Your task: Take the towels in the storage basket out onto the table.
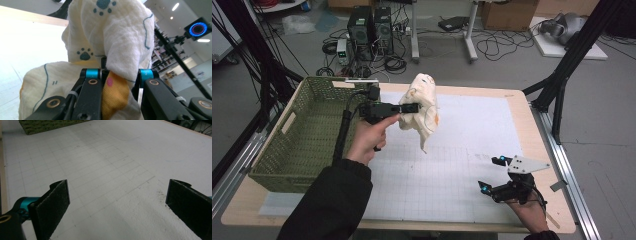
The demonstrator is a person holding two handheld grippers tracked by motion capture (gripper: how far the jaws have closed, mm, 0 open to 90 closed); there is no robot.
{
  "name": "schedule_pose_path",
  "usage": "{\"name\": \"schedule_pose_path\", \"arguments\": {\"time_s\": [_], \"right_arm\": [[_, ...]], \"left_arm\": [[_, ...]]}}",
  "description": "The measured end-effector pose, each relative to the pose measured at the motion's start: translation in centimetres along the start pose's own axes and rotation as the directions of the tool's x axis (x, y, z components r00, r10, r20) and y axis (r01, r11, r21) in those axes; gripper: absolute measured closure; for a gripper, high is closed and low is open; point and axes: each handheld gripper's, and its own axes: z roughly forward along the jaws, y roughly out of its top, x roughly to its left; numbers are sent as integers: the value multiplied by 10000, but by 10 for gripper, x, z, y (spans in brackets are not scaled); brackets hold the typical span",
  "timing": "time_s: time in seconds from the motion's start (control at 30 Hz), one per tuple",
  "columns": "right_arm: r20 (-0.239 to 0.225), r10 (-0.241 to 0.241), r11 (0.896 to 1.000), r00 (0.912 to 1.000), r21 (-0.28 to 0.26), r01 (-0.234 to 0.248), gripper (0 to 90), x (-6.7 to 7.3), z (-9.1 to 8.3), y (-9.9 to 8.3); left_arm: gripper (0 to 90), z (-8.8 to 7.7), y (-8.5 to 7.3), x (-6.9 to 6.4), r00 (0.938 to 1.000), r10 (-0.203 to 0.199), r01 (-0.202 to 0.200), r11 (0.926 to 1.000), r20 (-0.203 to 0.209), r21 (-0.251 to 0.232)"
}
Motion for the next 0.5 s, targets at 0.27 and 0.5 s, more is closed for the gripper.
{"name": "schedule_pose_path", "arguments": {"time_s": [0.27, 0.5], "right_arm": [[-4, -41, 10000, 10000, -38, 41, 43, 0, 0, 0], [-3, -37, 10000, 10000, -54, 37, 43, -1, -1, 1]], "left_arm": [[789, 26, -11, -3, 9995, 57, -48, 9995, -296, 297], [789, 44, -19, -12, 9948, 335, -322, 9994, -964, 155]]}}
